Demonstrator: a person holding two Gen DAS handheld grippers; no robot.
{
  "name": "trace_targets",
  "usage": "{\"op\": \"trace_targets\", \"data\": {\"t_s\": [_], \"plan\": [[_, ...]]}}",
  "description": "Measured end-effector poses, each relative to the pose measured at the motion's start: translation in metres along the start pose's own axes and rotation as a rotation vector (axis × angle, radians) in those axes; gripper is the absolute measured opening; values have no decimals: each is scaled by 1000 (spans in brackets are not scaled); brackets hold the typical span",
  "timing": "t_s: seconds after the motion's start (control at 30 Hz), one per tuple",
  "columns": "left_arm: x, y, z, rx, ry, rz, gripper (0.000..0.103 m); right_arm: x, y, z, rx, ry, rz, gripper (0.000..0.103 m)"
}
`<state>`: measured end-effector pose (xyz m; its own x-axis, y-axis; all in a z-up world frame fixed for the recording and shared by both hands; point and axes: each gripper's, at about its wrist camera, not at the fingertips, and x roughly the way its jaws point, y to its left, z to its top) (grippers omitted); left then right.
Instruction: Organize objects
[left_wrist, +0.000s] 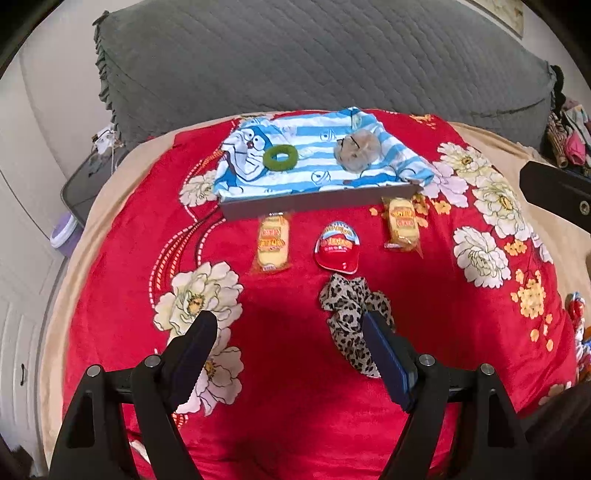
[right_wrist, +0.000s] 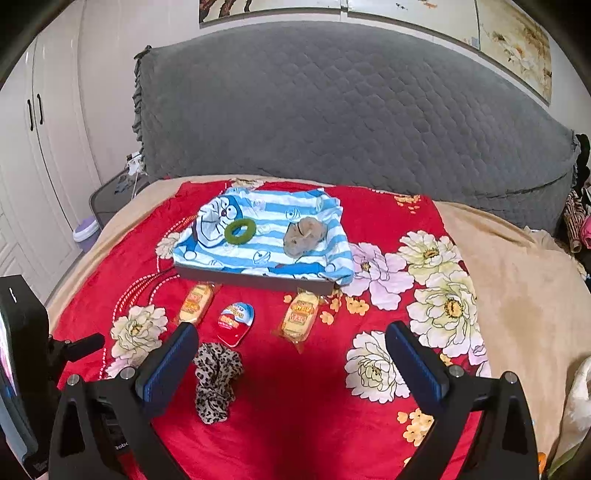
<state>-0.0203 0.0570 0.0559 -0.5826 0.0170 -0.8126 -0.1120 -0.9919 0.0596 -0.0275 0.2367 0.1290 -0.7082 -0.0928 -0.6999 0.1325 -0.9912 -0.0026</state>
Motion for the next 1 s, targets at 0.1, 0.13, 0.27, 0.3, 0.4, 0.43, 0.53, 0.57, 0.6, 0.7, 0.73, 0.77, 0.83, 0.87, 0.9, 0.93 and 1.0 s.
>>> {"op": "trace_targets", "data": {"t_s": [0.1,0.13,0.27,0.3,0.4,0.43,0.53,0.57,0.6,0.7,0.73,0.77,0.83,0.87,0.9,0.93,1.0], "plan": [[5,-4,-5,9,6,-7,82,6,-1,-4,5,10,-4,102],[6,-5,-6,11,7,-9,82,8,-2,-4,5,12,-6,102],[11,-7,-9,6,10,-16,82,13,-2,-9,4,21,-7,102],[12,-7,-9,6,10,-17,82,15,-3,-9,5,22,-9,102],[16,-10,-10,8,14,-23,82,19,-3,-10,6,28,-12,102],[17,-11,-11,8,13,-26,82,20,-2,-10,5,29,-13,102],[20,-13,-13,14,12,-28,82,23,-2,-11,1,30,-18,102],[22,-15,-13,17,11,-30,82,25,-2,-11,0,30,-15,102],[23,-16,-13,20,10,-31,82,27,-3,-11,0,31,-17,102],[27,-20,-13,20,14,-40,82,32,-3,-11,1,35,-18,102],[29,-21,-13,21,15,-39,82,33,-3,-12,1,37,-18,102],[30,-22,-13,20,16,-44,82,35,-3,-12,2,39,-18,102],[32,-24,-14,20,15,-47,82,38,-4,-13,0,40,-22,102],[33,-25,-14,22,15,-50,82,39,-4,-13,-1,42,-25,102],[34,-26,-14,24,15,-51,82,41,-4,-14,-2,44,-25,102],[34,-27,-14,25,15,-49,82,43,-4,-14,-1,46,-24,102],[36,-28,-15,24,17,-56,82,46,-5,-15,3,50,-26,102]]}}
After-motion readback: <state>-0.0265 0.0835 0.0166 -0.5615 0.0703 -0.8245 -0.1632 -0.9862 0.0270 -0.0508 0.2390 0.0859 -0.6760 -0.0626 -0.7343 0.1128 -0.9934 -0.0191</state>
